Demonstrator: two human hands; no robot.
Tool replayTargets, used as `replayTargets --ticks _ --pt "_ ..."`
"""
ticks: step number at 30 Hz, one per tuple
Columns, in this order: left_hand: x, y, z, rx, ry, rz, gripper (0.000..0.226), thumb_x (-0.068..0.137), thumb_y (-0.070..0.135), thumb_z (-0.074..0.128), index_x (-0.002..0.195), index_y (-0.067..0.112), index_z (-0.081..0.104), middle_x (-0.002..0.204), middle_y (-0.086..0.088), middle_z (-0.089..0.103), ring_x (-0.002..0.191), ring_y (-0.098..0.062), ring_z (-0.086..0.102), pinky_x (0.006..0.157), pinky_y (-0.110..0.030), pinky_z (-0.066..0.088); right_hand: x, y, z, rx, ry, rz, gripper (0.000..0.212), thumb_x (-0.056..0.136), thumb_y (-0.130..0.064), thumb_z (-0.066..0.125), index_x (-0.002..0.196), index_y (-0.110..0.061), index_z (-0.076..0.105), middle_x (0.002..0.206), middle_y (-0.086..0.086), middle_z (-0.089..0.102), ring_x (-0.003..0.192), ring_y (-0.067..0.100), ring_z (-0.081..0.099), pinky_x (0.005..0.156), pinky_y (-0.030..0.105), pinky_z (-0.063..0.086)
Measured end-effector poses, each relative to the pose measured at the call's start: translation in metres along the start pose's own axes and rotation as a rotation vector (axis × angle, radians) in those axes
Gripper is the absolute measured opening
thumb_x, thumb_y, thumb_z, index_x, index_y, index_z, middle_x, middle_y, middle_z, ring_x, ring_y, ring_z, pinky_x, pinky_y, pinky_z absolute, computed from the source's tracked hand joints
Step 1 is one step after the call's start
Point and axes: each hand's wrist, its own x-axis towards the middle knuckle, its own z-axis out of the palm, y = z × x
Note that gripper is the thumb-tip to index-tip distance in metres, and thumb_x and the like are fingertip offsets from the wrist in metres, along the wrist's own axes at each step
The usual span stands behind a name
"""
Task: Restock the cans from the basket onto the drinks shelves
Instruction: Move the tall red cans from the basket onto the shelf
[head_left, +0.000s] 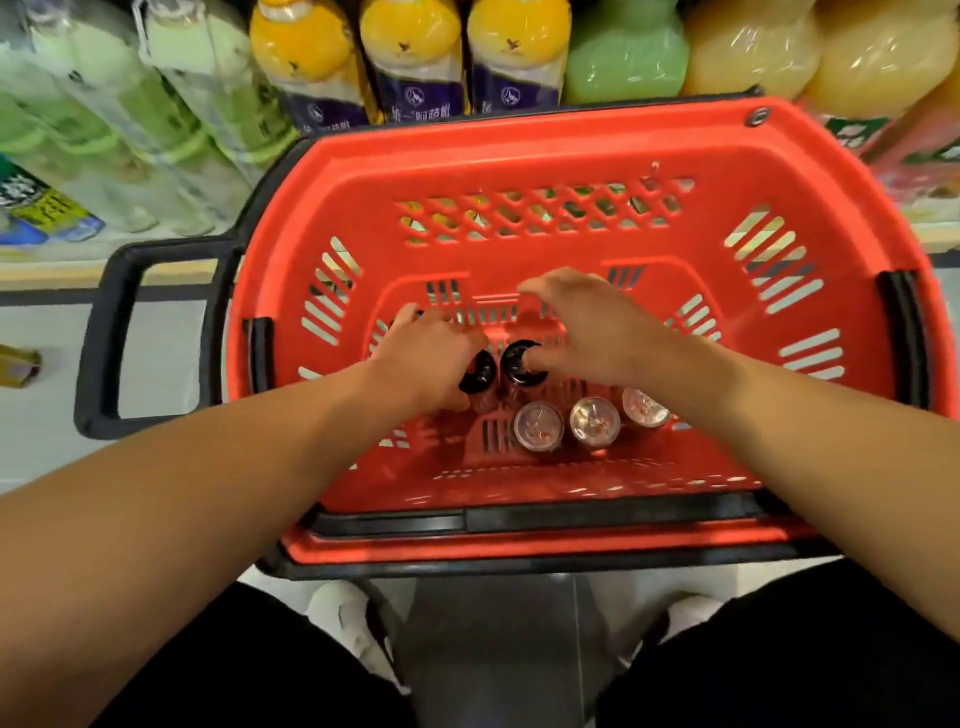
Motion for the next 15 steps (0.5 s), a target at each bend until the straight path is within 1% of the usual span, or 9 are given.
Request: replayTargets --ticks 2,6,8,10,12,13,15 --pt "0.005 0.0 0.009 0.013 -0.013 -0.014 0.076 0.068 0.055 0.075 0.134 0.031 0.047 0.133 0.001 0.058 0.128 -0.026 0.045 0.109 -0.051 0.025 -0.001 0.001 0.003 0.02 0.001 0.004 0.081 0.078 -0.05 0.07 0.145 -0.021 0.036 0.144 0.006 0.043 0.129 0.029 0.043 0.104 0.041 0.04" --pt "0.012 0.004 0.017 -0.018 -0.043 -0.019 0.084 0.07 0.056 0.074 0.142 0.034 0.038 0.143 0.003 0.05 0.137 -0.024 0.035 0.115 -0.058 0.01 -0.002 0.003 0.003 0.057 0.0 0.01 0.079 0.08 -0.048 0.07 0.145 -0.019 0.036 0.146 0.006 0.04 0.131 0.027 0.041 0.104 0.04 0.04" --pt "0.012 0.007 0.015 -0.054 -0.047 -0.02 0.081 0.072 0.054 0.073 0.142 0.033 0.038 0.143 0.004 0.05 0.138 -0.024 0.034 0.115 -0.059 0.005 -0.002 0.002 0.0 0.072 0.002 0.023 0.079 0.08 -0.047 0.071 0.146 -0.02 0.036 0.148 0.005 0.039 0.133 0.026 0.04 0.105 0.041 0.039" --pt "0.011 0.008 0.014 -0.086 -0.048 -0.02 0.076 0.073 0.053 0.072 0.14 0.033 0.042 0.138 0.004 0.054 0.136 -0.023 0.037 0.114 -0.059 0.003 -0.002 0.001 -0.001 0.075 0.003 0.028 0.079 0.08 -0.046 0.071 0.146 -0.02 0.036 0.148 0.005 0.038 0.133 0.026 0.039 0.106 0.042 0.039" --pt "0.01 0.006 0.011 -0.096 -0.048 -0.015 0.07 0.072 0.05 0.073 0.135 0.034 0.047 0.13 0.005 0.06 0.129 -0.023 0.045 0.113 -0.058 0.007 -0.003 0.001 -0.002 0.079 0.0 0.033 0.078 0.08 -0.045 0.072 0.145 -0.02 0.037 0.148 0.005 0.039 0.133 0.026 0.04 0.106 0.043 0.039" --pt "0.01 0.005 0.008 -0.092 -0.037 -0.019 0.068 0.07 0.049 0.074 0.132 0.035 0.049 0.125 0.005 0.063 0.123 -0.023 0.051 0.112 -0.055 0.013 -0.004 0.001 -0.002 0.088 0.002 0.037 0.077 0.08 -0.044 0.072 0.145 -0.02 0.037 0.147 0.005 0.039 0.133 0.026 0.041 0.105 0.043 0.04" --pt "0.007 0.002 -0.005 -0.097 0.012 -0.033 0.063 0.068 0.047 0.074 0.127 0.034 0.054 0.114 0.003 0.068 0.112 -0.025 0.059 0.105 -0.046 0.031 -0.005 0.004 -0.004 0.109 0.014 0.041 0.075 0.08 -0.042 0.072 0.144 -0.02 0.039 0.145 0.005 0.041 0.129 0.027 0.044 0.103 0.04 0.041"
